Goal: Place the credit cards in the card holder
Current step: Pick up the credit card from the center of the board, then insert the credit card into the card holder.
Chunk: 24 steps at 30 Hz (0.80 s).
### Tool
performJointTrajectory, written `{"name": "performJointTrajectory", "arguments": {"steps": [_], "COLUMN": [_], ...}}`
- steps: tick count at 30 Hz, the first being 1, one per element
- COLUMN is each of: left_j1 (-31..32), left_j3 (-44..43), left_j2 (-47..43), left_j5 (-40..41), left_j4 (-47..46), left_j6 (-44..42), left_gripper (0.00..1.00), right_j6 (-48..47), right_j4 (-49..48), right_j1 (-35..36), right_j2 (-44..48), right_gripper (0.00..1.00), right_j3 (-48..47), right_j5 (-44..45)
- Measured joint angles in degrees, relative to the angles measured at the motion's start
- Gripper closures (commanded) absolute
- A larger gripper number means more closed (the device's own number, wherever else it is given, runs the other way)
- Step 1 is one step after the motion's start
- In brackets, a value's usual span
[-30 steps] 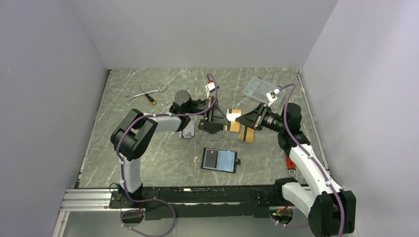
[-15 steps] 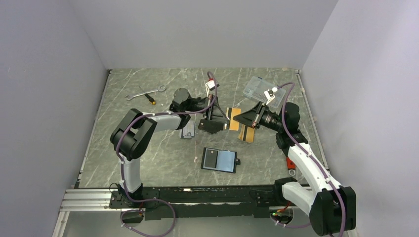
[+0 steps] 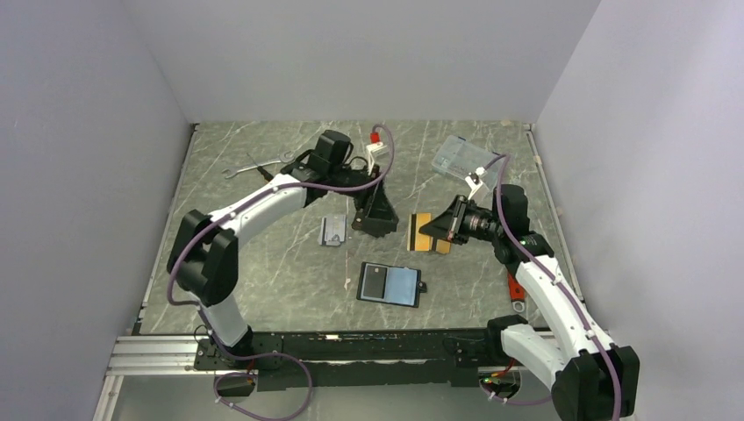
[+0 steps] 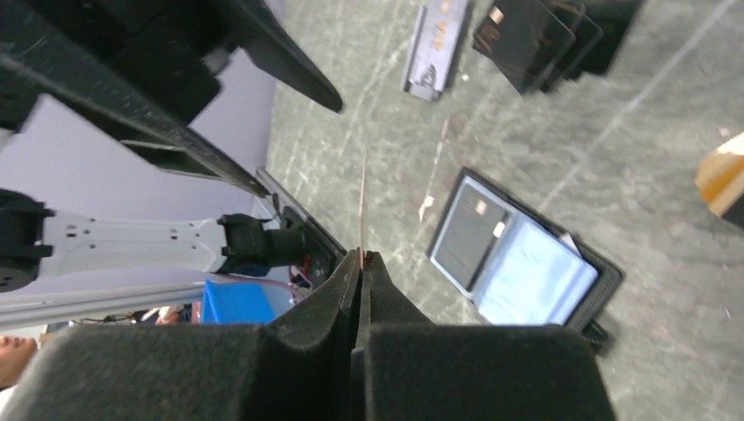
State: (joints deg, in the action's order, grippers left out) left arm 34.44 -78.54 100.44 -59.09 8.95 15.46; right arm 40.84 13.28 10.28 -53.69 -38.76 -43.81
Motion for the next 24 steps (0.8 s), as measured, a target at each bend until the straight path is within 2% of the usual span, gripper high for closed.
{"name": "performJointTrajectory", "arguments": {"steps": [1, 2, 4, 7, 12, 18, 24], "left_j1": [-0.4, -0.7, -1.2, -1.7, -0.6, 4.6, 7.1], "left_j3": [0.0, 0.1, 0.6, 3.2, 12.7, 17.2, 17.2], "left_j2": [-1.2, -2.2, -3.6, -4.8, -5.6, -5.6, -5.6], "left_j5": [1.4, 2.5, 5.0, 9.0, 16.5, 23.8, 27.0], "left_j4": [4.3, 8.1, 14.2, 21.2, 26.5, 27.8, 26.2], "left_j6": [-4.2, -8.2, -15.1, -23.7, -33.7, -40.0, -43.3], "left_gripper": [0.21, 0.16, 0.12, 0.16, 0.22, 0.24, 0.25], "right_j6": [-0.6, -1.5, -3.0, -5.0, -6.2, -4.5, -1.7], "right_j4": [1.3, 2.9, 5.6, 9.2, 13.3, 12.9, 10.7], "right_j1": [0.0, 0.0, 0.0, 0.0, 0.3, 3.0, 10.2], "right_j2": [0.0, 0.0, 0.0, 0.3, 3.4, 7.0, 4.2], "right_gripper": [1.0, 1.0, 1.0, 1.0, 1.0, 1.0, 1.0], "right_j3": [0.1, 0.1, 0.7, 2.7, 9.0, 15.5, 17.3], "right_j5": [0.3, 0.8, 1.9, 3.3, 4.7, 5.9, 9.4]}}
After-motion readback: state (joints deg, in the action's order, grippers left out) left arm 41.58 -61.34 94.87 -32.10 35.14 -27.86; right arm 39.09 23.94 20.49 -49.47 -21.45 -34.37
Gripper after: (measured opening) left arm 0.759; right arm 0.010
